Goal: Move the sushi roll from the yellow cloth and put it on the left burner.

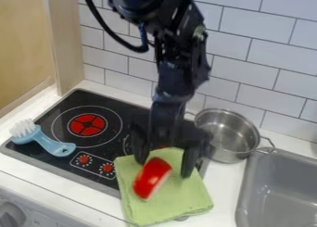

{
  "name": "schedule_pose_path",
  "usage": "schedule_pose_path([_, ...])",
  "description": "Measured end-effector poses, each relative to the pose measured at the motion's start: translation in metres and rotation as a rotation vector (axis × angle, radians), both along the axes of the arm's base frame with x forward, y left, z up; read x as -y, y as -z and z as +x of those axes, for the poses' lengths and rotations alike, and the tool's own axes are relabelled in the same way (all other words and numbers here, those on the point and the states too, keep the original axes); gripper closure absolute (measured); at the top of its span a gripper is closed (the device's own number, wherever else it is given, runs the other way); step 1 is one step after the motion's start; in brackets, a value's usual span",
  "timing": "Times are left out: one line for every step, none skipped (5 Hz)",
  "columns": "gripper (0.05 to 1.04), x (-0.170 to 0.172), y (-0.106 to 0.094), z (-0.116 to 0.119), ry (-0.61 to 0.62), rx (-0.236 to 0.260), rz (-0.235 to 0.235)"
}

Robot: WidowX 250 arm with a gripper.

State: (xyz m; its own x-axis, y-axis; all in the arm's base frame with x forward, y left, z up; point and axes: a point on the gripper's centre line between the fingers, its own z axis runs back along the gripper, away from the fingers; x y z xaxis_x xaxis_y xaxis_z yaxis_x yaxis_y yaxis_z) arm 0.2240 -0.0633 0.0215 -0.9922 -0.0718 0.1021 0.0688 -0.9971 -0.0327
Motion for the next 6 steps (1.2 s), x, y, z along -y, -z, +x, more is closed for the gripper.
schedule_pose_path([0.084,0.0004,0.0005,0.0009,-0.01,0.003,-0.001])
schedule_pose_path([0.084,0.0008,0.0007,-0.0005,-0.013,-0.004,-0.004])
schedule_pose_path([0.127,0.0018,0.0011,-0.0007,-0.012,-0.006,-0.009])
schedule_pose_path([0.427,0.0019,0.0012,0.0006,-0.016,0.002,-0.01])
schedule_pose_path([0.554,0.0023,0.0014,0.002,-0.019,0.011,-0.012])
schedule_pose_path([0.555,0.0021,0.0009,0.0014,-0.017,0.008,-0.011])
